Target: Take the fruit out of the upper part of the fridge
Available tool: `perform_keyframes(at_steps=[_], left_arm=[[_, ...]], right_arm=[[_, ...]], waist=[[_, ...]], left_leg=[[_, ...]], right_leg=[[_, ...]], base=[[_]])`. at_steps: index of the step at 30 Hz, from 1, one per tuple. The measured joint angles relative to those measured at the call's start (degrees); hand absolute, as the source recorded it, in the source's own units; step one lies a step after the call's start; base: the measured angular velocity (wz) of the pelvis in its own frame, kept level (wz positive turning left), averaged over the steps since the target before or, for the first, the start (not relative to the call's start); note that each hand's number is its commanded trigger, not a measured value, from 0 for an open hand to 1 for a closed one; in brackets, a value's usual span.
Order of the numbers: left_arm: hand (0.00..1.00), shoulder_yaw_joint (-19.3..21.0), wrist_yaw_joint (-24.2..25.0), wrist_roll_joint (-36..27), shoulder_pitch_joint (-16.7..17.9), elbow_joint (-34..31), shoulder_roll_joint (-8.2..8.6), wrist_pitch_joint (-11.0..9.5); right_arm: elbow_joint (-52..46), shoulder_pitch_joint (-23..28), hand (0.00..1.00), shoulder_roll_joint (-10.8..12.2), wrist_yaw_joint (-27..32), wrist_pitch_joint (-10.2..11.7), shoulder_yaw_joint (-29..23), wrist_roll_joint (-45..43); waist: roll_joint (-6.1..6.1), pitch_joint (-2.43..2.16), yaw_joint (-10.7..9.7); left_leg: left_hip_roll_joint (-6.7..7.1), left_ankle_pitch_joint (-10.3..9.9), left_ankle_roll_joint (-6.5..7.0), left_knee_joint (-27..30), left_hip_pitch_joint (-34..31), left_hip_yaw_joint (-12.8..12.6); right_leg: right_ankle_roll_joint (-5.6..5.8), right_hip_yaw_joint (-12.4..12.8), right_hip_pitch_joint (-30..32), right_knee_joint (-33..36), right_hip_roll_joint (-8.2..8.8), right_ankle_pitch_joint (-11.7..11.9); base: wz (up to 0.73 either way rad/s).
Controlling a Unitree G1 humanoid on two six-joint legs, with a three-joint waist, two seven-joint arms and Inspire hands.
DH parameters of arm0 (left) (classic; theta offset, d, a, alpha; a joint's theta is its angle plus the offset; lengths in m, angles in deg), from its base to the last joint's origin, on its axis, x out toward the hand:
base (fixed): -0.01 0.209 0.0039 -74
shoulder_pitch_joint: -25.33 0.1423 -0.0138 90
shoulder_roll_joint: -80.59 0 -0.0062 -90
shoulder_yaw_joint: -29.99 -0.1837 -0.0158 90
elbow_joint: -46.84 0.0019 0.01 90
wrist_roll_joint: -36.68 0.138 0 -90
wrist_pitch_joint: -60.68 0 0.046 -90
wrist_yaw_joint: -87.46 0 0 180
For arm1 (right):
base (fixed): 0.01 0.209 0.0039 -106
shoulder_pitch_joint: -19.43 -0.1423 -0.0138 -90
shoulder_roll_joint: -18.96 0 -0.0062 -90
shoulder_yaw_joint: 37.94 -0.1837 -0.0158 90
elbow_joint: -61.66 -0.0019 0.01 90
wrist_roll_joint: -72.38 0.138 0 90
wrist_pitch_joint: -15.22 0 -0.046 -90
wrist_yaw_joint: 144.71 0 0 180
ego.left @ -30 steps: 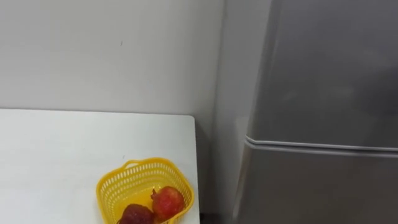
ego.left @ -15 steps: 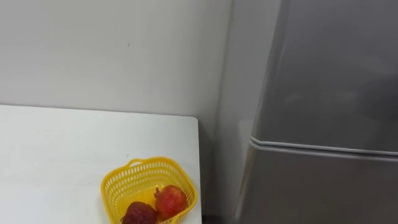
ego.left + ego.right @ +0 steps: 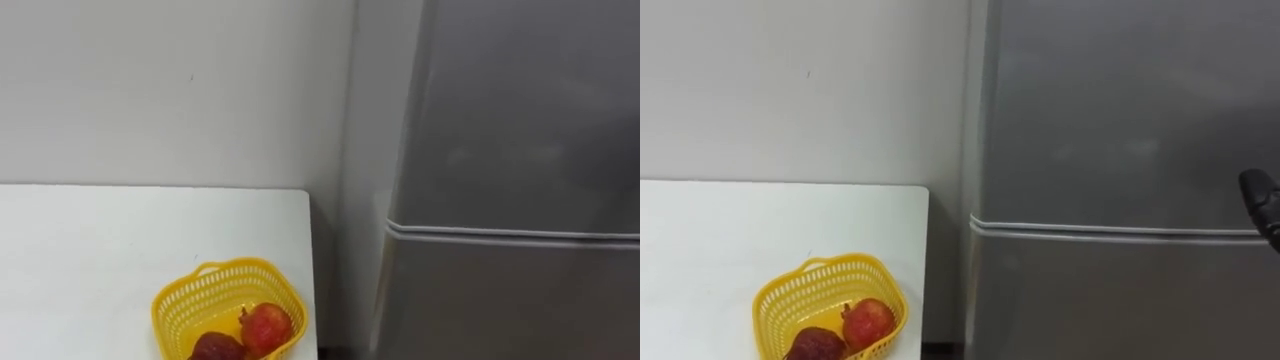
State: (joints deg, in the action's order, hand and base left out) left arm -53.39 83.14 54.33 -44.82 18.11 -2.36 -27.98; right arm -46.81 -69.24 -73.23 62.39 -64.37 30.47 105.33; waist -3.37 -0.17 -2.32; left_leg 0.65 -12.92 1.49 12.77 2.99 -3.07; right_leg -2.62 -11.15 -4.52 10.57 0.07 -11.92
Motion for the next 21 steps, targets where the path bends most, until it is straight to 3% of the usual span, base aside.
perform_keyframes(at_steps=[11, 15, 16, 18, 21], left_arm=[[0.00, -0.13, -0.41, 0.05, -0.10, -3.48, -0.05, -0.44], [0.00, -1.05, -0.47, 0.06, -0.44, -3.96, -0.06, 0.18], [0.00, -1.19, -0.46, 0.06, -0.58, -3.98, -0.13, 0.60], [0.00, -1.44, -0.47, -0.03, -1.08, -3.86, -0.40, 0.91], [0.00, -3.32, -0.50, 0.00, -1.56, -3.90, -0.66, 1.26]], right_arm=[[-0.16, 4.41, 0.00, -0.07, 2.74, 0.00, -0.98, 0.93], [4.23, 7.06, 0.00, -0.02, 2.65, -0.57, -0.96, 1.15], [6.62, 7.17, 0.00, 0.06, 2.56, -1.08, -0.90, 1.19], [11.04, 8.29, 0.00, 0.52, 1.89, -1.19, -0.76, 1.23], [16.46, 11.07, 0.00, 3.70, 1.42, -2.00, 0.59, 3.02]], waist=[[0.04, -0.16, -1.72], [0.32, -0.27, -2.62], [0.04, -0.07, -2.75], [0.11, -0.03, -3.16], [0.30, -0.12, -3.37]], left_leg=[[-0.25, 0.01, -0.01, -0.65, 0.96, -2.60], [-0.55, 0.00, 0.01, -1.08, 1.49, -3.26], [-0.55, 0.00, 0.01, -1.08, 1.48, -3.28], [-0.54, -0.01, 0.01, -1.10, 1.54, -3.26], [-0.58, -0.01, 0.01, -1.40, 1.47, -3.25]], right_leg=[[-0.04, 2.44, 0.50, 0.12, -0.31, 0.00], [0.06, 3.10, 0.41, 0.09, -0.28, 0.06], [0.11, 3.12, 0.43, 0.10, -0.27, 0.09], [0.11, 3.08, 0.26, 0.08, -0.27, 0.12], [0.11, 3.06, 0.30, 0.10, -0.32, 0.11]], base=[[-0.12], [-0.08], [-0.04], [0.02], [0.01]])
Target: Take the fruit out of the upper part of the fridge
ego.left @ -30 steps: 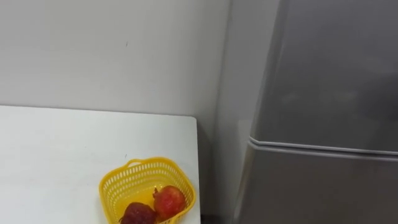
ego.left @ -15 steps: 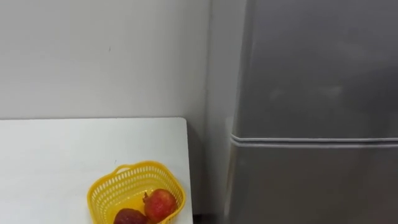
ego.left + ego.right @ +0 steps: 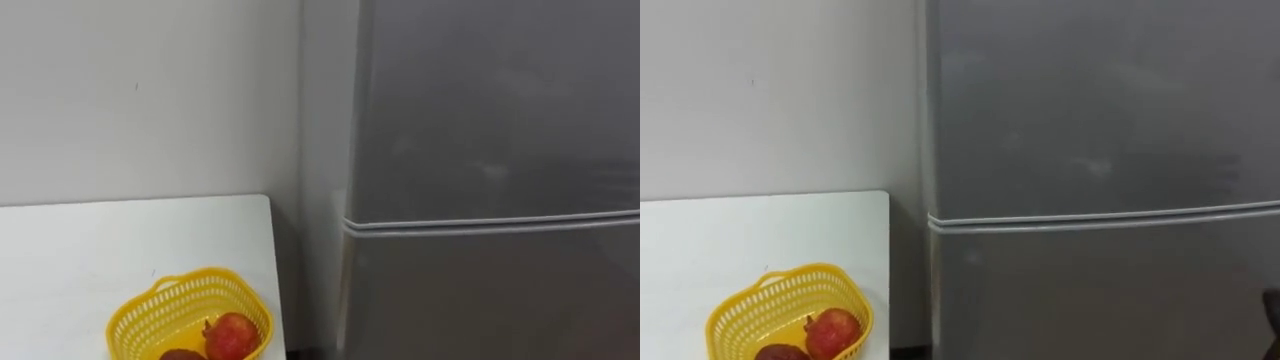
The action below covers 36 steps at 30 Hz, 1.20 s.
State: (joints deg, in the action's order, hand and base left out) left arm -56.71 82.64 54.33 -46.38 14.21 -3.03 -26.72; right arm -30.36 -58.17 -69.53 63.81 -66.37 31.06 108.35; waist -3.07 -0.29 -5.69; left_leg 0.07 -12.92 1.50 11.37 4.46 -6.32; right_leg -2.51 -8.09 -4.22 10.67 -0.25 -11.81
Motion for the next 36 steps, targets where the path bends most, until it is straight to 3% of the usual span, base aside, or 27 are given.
perform_keyframes(at_steps=[6, 8, 13, 17, 24, 27, 34, 36], left_arm=[[0.00, -0.06, -0.01, 0.46, -0.85, 0.24, 0.27, 1.11], [0.00, -0.07, 0.06, 0.43, -0.81, 0.13, 0.29, 1.17], [0.00, 0.00, 0.07, 0.45, -0.58, 0.02, 0.55, 1.19], [0.00, 1.11, 0.11, 0.52, 0.71, 0.04, 1.69, 1.25], [0.00, 1.24, 0.44, 0.71, 1.30, 0.59, 2.18, 1.41], [0.00, 2.66, 0.82, 2.32, 1.29, 0.55, 2.40, 2.36], [0.00, 2.66, 2.23, 2.24, 0.82, 0.77, 2.46, 4.52], [0.00, 2.65, 2.62, 2.30, 0.46, 1.32, 2.41, 4.97]], right_arm=[[18.32, 2.39, 0.00, 3.10, -3.50, -2.12, 4.19, 0.59], [25.31, 2.54, 0.00, 4.31, -3.66, -3.79, 4.68, 0.77], [40.16, 0.54, 0.00, 5.14, -4.22, -4.10, 6.29, 0.66], [51.64, -0.66, 0.00, 5.77, -5.79, -4.36, 6.20, 1.03], [60.63, -0.99, 0.00, 6.11, -8.35, -4.96, 6.39, 1.53], [65.01, -1.50, 0.00, 6.11, -9.89, -5.51, 6.26, -1.48], [71.99, -2.33, 0.00, 6.51, -12.84, -9.64, 8.57, -6.95], [73.97, -2.47, 0.00, 6.55, -13.30, -9.86, 8.72, -7.70]], waist=[[0.93, -0.28, 0.01], [1.06, -0.24, 0.68], [0.92, -0.22, 1.17], [1.27, -0.20, 1.21], [1.48, -0.05, 1.43], [1.47, -0.03, 1.37], [1.53, 0.03, 1.38], [1.47, 0.05, 1.39]], left_leg=[[-0.01, 0.00, 0.00, -0.03, 0.37, -0.11], [-0.08, 0.00, 0.00, -0.02, 0.53, -0.62], [-0.09, 0.00, 0.00, 0.17, 0.45, -0.62], [-0.01, 0.00, 0.00, -0.02, 1.07, -0.61], [0.13, 0.00, -0.01, -0.06, 1.02, 0.17], [0.13, 0.00, -0.01, 0.07, 1.04, 0.46], [0.17, -0.01, 0.00, 0.38, 0.91, 1.17], [0.29, -0.01, 0.01, 0.38, 1.17, 1.76]], right_leg=[[0.00, 0.08, -0.45, -0.04, -0.03, 0.00], [-0.02, 0.13, -0.44, -0.04, 0.01, -0.02], [-0.01, -0.02, -0.68, -0.46, 0.02, -0.03], [0.11, -0.10, -1.65, -1.08, 0.04, 0.02], [0.10, -0.68, -1.83, -1.08, 0.08, -0.05], [0.10, -0.65, -1.89, -1.03, 0.05, -0.07], [0.09, -1.69, -2.02, -1.00, 0.28, -0.13], [0.11, -2.27, -2.59, -1.11, 0.40, -0.14]], base=[[0.00], [-0.07], [0.02], [0.03], [0.05], [0.00], [0.04], [0.13]])
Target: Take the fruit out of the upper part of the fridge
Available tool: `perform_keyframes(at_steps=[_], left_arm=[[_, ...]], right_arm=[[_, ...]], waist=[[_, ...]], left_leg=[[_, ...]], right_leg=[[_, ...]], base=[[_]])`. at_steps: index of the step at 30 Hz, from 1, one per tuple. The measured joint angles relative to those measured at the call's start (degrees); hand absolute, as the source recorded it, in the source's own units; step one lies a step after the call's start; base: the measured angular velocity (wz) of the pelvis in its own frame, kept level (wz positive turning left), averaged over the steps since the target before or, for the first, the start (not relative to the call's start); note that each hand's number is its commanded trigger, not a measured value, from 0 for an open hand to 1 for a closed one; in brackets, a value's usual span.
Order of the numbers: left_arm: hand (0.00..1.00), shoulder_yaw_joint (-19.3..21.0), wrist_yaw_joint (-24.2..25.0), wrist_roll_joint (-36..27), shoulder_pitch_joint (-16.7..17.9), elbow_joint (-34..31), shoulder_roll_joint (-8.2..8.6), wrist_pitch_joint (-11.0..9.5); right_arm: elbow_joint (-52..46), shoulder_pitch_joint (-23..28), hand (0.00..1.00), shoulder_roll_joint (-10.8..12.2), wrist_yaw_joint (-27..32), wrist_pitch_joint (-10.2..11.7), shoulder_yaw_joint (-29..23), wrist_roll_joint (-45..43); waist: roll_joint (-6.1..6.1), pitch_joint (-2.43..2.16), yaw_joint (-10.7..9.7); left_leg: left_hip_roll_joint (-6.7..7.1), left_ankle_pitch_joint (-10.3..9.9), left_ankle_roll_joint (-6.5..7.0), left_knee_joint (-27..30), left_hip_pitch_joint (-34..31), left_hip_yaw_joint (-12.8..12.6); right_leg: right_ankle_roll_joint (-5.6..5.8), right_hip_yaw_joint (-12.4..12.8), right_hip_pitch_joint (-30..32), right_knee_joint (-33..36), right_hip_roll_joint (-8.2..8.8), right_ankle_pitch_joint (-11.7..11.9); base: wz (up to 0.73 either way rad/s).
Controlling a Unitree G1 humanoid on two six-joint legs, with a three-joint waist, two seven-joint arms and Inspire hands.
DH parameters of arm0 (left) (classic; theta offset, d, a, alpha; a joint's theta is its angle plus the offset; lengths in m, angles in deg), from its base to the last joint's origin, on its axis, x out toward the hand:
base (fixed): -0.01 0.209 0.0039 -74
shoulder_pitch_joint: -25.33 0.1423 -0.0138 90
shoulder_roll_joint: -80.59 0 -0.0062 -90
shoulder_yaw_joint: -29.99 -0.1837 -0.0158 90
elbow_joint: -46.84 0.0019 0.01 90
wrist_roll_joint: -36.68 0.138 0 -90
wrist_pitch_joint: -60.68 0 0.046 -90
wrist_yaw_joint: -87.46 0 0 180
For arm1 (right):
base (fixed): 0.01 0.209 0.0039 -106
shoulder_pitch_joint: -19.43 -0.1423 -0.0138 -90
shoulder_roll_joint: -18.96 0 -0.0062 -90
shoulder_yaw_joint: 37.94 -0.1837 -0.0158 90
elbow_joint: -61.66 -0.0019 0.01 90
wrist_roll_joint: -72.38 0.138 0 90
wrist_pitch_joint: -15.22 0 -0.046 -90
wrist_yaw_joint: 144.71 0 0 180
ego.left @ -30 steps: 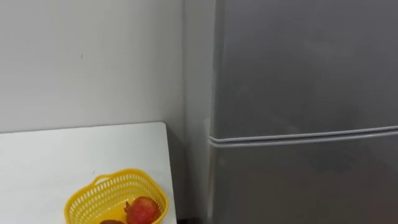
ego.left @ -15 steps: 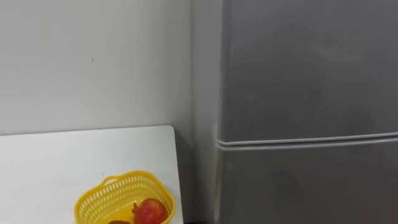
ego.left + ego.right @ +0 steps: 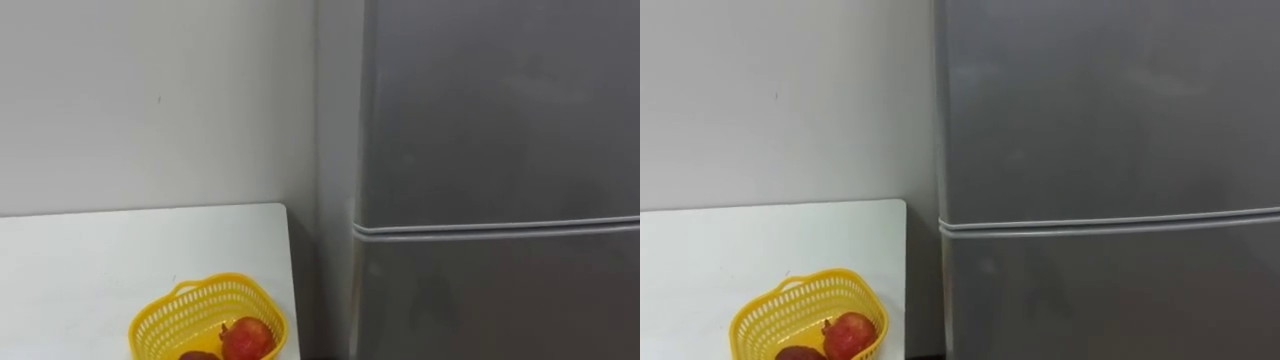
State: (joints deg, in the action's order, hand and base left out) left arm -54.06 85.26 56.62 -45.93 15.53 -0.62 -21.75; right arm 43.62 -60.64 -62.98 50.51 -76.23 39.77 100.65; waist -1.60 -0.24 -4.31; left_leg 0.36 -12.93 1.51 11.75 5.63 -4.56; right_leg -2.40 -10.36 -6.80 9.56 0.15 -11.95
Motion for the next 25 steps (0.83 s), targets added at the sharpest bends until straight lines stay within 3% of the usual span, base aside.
perform_keyframes(at_steps=[9, 20, 25], left_arm=[[0.00, -0.46, 2.84, 0.65, -0.37, 1.52, -0.04, 1.90], [0.00, -0.67, 4.05, 0.64, -1.68, 3.29, -0.10, 3.39], [0.00, -1.92, 4.23, 0.94, -2.45, 3.25, -0.15, 4.13]], right_arm=[[2.08, 0.17, 0.00, -0.04, -4.12, -2.48, 4.37, -12.35], [2.18, -1.96, 0.00, -0.22, -9.34, -4.64, 10.14, -34.64], [2.18, -2.05, 0.00, -0.23, -12.09, -6.22, 11.13, -38.91]], waist=[[0.08, 0.05, 0.49], [0.02, 0.28, 2.11], [-0.03, 0.42, 3.06]], left_leg=[[0.27, 0.00, 0.01, -0.02, 0.12, -0.02], [0.33, 0.00, 0.02, -0.34, 1.08, 0.36], [0.32, 0.00, 0.02, -0.31, 1.24, 0.53]], right_leg=[[0.16, -0.04, -0.03, 0.10, 0.11, -0.25], [0.22, 0.21, -0.68, 0.28, 0.10, -0.56], [0.21, 0.06, -0.93, 0.25, 0.13, -0.56]], base=[[0.02], [0.00], [0.01]])
